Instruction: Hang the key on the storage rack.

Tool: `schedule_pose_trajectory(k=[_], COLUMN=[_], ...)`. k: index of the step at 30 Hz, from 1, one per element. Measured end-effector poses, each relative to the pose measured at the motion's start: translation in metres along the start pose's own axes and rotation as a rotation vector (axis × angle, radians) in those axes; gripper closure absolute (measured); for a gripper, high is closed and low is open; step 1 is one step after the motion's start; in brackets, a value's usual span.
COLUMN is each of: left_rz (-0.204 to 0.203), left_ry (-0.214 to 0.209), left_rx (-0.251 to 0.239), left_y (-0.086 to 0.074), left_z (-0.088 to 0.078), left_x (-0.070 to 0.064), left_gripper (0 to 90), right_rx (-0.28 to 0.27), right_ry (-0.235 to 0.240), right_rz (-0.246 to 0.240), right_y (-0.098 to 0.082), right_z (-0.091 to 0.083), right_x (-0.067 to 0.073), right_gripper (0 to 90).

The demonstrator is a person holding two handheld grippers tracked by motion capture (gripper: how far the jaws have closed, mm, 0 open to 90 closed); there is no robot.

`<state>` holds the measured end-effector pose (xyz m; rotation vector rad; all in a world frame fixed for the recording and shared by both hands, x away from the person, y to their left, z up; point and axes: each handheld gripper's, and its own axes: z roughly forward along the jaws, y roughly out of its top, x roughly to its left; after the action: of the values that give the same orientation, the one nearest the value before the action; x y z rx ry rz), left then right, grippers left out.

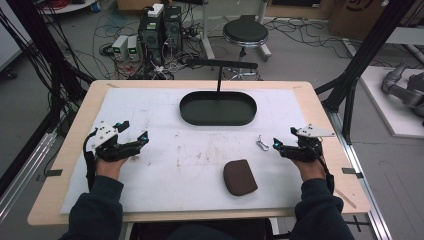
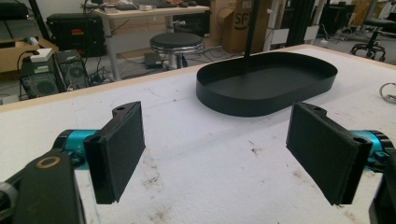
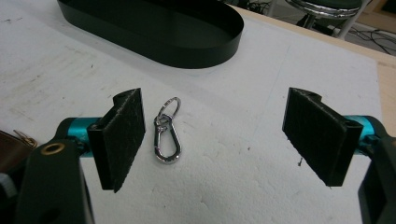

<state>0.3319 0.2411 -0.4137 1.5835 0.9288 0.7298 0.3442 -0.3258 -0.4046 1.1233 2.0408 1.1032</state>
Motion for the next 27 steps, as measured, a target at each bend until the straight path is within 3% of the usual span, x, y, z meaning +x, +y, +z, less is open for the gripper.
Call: schedule_pose_trajectory(k=[17,20,27], left_rz=[0.0,0.003,0.007], left_ry=[0.004,0.004,0.009], left_rx=[0.007,0.014,0.029], left_y=[-0.001,-0.001,-0.002], left_z=[0.001,0.001,0.0], left_x=[0.0,0.0,-0.001], left_gripper=[19.9,20.2,20.7], right_rx=[0.007,0.012,0.042], right_ry=[0.007,0.022,-0.001], right_rz=[0.001,0.0,0.004], right_y=[0.0,-0.001,0.001], right_z=[0.001,0.003,0.017], right_x=[0.002,0.003,0.004], right_gripper=[21.6,25.3,25.3])
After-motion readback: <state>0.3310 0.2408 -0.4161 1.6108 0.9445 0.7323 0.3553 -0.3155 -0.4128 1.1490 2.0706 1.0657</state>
